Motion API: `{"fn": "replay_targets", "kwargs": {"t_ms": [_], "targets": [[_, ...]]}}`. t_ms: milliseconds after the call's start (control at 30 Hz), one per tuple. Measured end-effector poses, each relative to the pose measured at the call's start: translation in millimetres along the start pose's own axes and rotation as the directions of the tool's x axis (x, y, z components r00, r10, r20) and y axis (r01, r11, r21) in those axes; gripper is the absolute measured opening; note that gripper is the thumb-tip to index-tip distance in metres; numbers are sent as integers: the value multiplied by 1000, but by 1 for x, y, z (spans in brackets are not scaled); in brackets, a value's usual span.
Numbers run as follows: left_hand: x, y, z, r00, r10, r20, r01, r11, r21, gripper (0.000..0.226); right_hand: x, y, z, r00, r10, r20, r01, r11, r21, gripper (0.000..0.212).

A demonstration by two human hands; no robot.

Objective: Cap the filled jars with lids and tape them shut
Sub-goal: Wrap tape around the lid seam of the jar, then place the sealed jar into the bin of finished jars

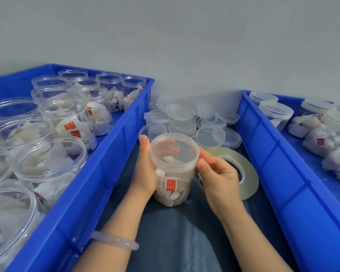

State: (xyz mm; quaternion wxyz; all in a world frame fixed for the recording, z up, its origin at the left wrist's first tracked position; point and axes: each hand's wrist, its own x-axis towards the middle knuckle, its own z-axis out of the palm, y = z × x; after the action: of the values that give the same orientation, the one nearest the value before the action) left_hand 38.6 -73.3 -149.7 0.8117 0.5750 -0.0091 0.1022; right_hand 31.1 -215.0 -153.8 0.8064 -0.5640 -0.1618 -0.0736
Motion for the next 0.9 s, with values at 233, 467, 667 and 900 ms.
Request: {"fn": "replay_targets", "kwargs": {"t_ms": [233, 467, 667, 900], "targets": [[-2, 2, 2, 1000, 4, -16, -3, 1000, 30, 79, -5, -1, 2, 993, 76, -86, -73, 997, 29, 36], [-23, 8, 13, 984, 168, 65, -178, 964, 197, 43, -21, -18, 11, 1000, -14, 20, 20, 946, -324, 89], [-29, 8, 30, 983, 169, 71, -180, 960, 215, 63, -21, -20, 11, 996, -90, 10, 86, 907, -411, 91], [-21, 19, 28, 994, 87, 63, -94, 989, 110, 63, -19, -31, 5, 985, 30, 170, 25, 950, -312, 73]]}}
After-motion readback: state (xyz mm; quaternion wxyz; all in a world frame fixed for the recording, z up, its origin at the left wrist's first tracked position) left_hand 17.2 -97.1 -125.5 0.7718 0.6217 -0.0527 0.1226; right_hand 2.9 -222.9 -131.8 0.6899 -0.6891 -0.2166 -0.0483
